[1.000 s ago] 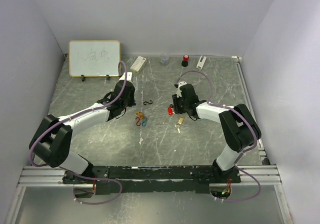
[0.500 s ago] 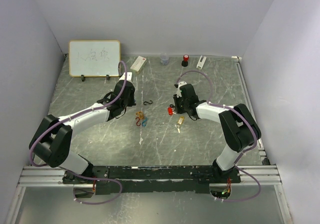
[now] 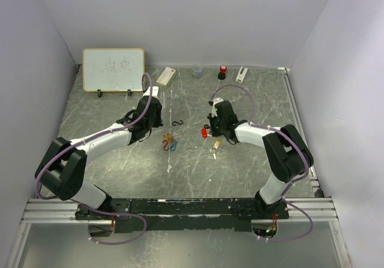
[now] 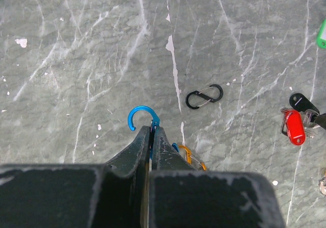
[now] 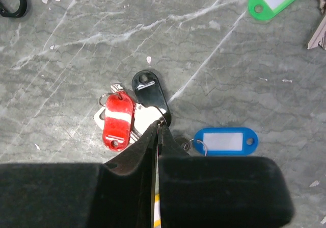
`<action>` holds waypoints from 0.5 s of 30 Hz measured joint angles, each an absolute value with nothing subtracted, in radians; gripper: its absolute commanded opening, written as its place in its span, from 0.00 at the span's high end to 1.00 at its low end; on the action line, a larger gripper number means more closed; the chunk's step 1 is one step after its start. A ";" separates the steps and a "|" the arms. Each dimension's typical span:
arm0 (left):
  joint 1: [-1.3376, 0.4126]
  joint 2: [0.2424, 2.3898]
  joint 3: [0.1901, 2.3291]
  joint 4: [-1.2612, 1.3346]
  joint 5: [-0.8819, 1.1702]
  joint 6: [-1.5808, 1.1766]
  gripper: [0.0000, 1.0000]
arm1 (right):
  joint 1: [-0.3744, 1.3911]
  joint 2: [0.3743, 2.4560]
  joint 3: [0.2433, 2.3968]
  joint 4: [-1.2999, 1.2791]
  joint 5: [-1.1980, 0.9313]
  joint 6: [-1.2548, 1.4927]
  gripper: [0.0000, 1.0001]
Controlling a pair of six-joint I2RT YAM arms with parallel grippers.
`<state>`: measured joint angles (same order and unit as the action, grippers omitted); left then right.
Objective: Put the keys on the keyring
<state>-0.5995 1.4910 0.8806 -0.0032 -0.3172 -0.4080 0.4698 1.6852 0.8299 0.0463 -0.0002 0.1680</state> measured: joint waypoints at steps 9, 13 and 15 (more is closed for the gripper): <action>-0.607 1.491 0.881 -0.002 -0.307 -0.407 0.93 | 0.483 1.600 0.840 0.019 0.019 0.166 1.00; -0.614 1.491 0.881 0.003 -0.298 -0.400 0.93 | 0.484 1.534 0.857 0.014 0.019 0.167 1.00; -0.617 1.491 0.882 0.005 -0.292 -0.399 0.93 | 0.484 1.510 0.871 0.013 0.015 0.168 1.00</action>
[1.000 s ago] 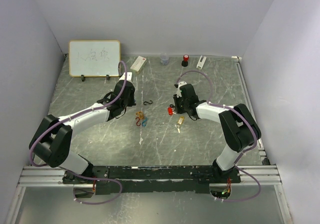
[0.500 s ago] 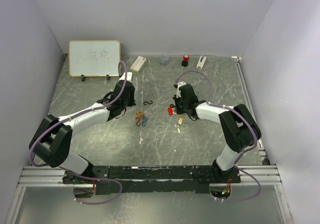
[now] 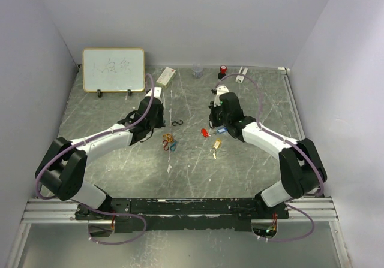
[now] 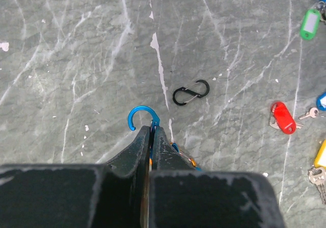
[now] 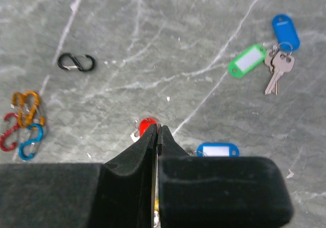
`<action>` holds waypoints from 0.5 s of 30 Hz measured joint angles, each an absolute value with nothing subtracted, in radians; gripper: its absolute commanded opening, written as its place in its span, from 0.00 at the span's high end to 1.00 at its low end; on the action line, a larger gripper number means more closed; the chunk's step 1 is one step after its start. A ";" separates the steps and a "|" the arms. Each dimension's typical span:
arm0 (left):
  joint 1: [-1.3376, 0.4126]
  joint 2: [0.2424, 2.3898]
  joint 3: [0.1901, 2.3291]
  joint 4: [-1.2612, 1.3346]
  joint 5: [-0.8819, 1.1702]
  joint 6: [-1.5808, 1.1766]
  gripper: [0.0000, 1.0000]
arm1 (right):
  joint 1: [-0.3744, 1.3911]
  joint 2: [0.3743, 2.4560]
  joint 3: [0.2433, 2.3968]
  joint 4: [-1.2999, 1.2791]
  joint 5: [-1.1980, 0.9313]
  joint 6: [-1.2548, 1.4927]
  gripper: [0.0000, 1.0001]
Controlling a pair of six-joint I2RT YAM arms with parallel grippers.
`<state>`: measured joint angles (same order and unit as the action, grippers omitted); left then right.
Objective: Put the keys on the keyring
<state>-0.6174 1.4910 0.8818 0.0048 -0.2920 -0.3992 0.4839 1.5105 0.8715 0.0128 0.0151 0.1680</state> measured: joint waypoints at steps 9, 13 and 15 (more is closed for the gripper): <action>-0.635 1.491 0.908 0.027 -0.267 -0.396 0.93 | 0.484 1.454 0.909 0.041 -0.074 0.233 1.00; -0.639 1.491 0.936 0.041 -0.256 -0.395 0.93 | 0.484 1.433 0.898 0.095 -0.144 0.274 1.00; -0.640 1.491 0.945 0.055 -0.248 -0.396 0.93 | 0.484 1.415 0.877 0.146 -0.189 0.294 1.00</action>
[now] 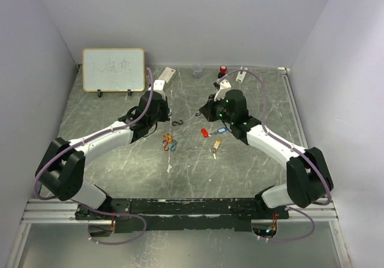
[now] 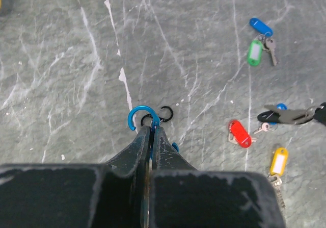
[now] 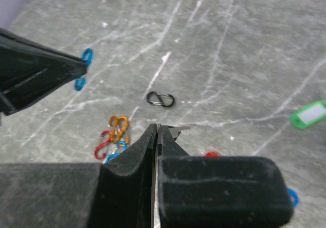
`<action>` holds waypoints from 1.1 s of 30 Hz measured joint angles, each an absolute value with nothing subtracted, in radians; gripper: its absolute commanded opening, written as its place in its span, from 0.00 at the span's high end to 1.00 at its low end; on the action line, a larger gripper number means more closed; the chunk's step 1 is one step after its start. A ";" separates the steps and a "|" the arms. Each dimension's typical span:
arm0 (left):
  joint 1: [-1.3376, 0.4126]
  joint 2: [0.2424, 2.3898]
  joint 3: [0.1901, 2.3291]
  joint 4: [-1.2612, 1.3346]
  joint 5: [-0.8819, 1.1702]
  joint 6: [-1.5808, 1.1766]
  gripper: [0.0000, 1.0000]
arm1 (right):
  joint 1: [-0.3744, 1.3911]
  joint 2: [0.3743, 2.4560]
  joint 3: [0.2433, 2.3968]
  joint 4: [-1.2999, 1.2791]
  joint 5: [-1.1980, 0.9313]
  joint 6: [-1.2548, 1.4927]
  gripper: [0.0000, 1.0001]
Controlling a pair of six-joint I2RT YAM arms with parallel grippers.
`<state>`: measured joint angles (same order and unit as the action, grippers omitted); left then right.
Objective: Put the keys on the keyring
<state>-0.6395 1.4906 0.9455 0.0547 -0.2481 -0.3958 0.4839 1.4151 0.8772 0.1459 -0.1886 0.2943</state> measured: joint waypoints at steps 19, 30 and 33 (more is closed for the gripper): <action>-0.683 1.491 0.994 0.108 -0.148 -0.402 0.93 | 0.520 1.433 0.770 0.501 -0.411 0.366 1.00; -0.692 1.491 1.009 0.112 -0.073 -0.404 0.93 | 0.525 1.444 0.654 0.670 -0.389 0.275 1.00; -0.693 1.491 1.009 0.112 -0.049 -0.404 0.93 | 0.525 1.450 0.624 0.746 -0.389 0.249 1.00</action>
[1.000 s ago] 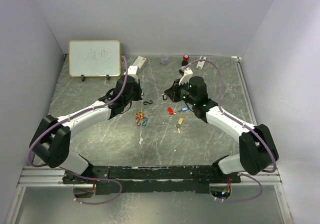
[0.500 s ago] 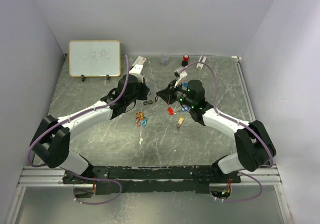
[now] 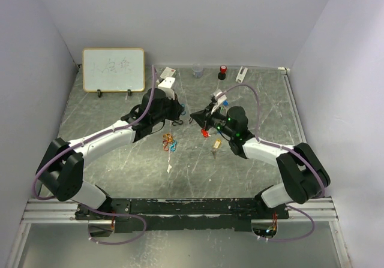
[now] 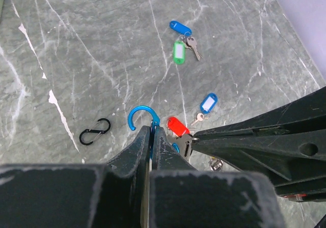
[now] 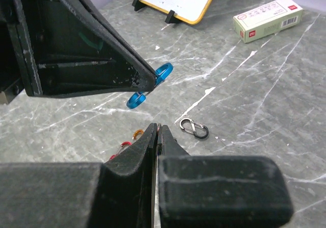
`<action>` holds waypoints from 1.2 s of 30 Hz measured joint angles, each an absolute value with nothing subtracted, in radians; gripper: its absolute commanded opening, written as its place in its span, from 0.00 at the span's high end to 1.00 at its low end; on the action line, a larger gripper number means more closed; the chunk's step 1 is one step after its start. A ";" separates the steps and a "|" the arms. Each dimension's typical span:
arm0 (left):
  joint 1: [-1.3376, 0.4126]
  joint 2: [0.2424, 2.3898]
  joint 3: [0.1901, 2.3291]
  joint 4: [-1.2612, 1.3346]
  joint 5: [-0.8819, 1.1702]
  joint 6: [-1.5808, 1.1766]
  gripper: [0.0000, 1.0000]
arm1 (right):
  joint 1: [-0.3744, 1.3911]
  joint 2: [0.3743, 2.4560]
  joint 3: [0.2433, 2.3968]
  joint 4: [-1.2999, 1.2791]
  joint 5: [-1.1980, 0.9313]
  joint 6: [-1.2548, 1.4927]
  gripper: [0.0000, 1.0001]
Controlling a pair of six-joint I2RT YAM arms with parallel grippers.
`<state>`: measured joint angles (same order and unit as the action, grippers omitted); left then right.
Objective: Put the keys on the keyring
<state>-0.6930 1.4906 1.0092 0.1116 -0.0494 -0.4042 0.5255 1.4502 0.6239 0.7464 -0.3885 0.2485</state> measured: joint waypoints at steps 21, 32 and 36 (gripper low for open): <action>-0.696 1.525 1.039 0.099 0.035 -0.393 0.93 | 0.526 1.464 0.598 0.863 -0.395 0.189 1.00; -0.697 1.536 1.039 0.096 0.046 -0.391 0.93 | 0.526 1.468 0.604 0.863 -0.406 0.188 1.00; -0.697 1.536 1.040 0.091 0.048 -0.390 0.93 | 0.526 1.471 0.606 0.863 -0.412 0.185 1.00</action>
